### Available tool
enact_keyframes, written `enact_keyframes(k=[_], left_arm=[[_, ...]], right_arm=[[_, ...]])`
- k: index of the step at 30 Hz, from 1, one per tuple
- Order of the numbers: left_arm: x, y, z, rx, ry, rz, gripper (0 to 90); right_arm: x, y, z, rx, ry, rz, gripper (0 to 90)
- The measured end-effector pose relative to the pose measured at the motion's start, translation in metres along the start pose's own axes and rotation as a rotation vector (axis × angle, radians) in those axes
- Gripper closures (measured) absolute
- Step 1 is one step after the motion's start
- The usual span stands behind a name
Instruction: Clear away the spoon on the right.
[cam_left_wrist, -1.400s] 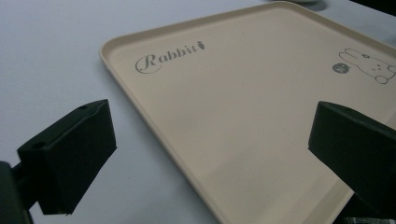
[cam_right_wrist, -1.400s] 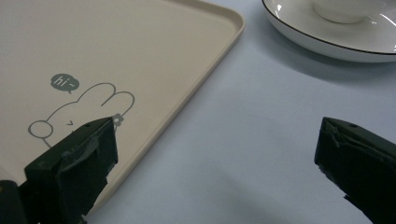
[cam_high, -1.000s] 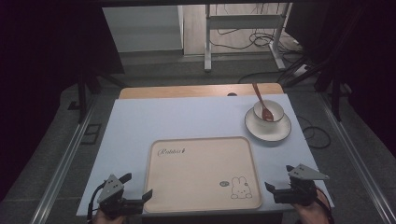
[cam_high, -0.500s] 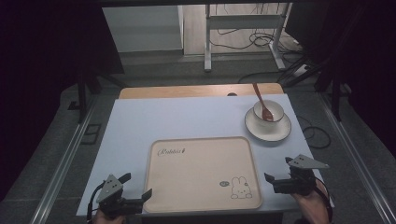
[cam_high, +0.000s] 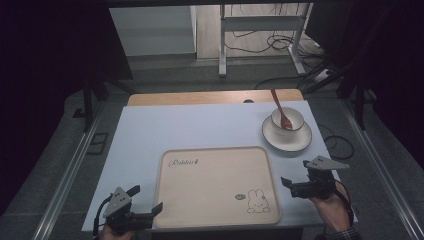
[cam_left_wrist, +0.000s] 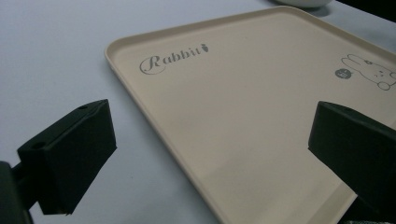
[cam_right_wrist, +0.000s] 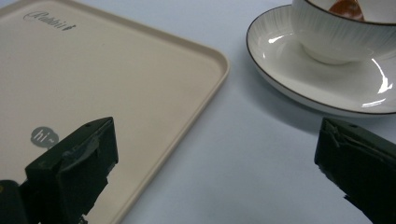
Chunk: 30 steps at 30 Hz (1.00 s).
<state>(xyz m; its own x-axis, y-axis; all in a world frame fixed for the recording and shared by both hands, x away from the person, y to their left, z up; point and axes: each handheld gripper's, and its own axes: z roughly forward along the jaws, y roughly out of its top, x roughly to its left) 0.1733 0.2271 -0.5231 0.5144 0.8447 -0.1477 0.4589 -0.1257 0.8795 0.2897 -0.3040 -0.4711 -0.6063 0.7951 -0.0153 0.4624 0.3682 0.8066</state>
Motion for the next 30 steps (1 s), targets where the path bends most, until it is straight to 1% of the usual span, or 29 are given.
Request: enact_keyframes(k=[4,10,22,26,30], left_arm=[[0.000,0.000,0.000,-0.003,-0.005,0.004,0.8],[-0.003,0.000,0.000,-0.004,-0.010,0.030,0.9],[-0.005,0.000,0.000,-0.012,-0.013,0.056,0.1],[-0.006,0.000,0.001,-0.014,-0.011,0.058,0.0],[-0.006,0.000,0.001,-0.015,-0.008,0.056,0.0]], right_arm=[[-0.003,0.007,0.002,-0.006,-0.009,-0.005,0.0],[-0.007,0.018,0.006,-0.014,-0.008,-0.014,0.0],[-0.015,0.039,0.019,-0.029,-0.001,-0.020,0.0],[-0.018,0.045,0.023,-0.028,-0.001,-0.028,0.0],[-0.023,0.051,0.029,-0.021,-0.005,-0.026,0.0]])
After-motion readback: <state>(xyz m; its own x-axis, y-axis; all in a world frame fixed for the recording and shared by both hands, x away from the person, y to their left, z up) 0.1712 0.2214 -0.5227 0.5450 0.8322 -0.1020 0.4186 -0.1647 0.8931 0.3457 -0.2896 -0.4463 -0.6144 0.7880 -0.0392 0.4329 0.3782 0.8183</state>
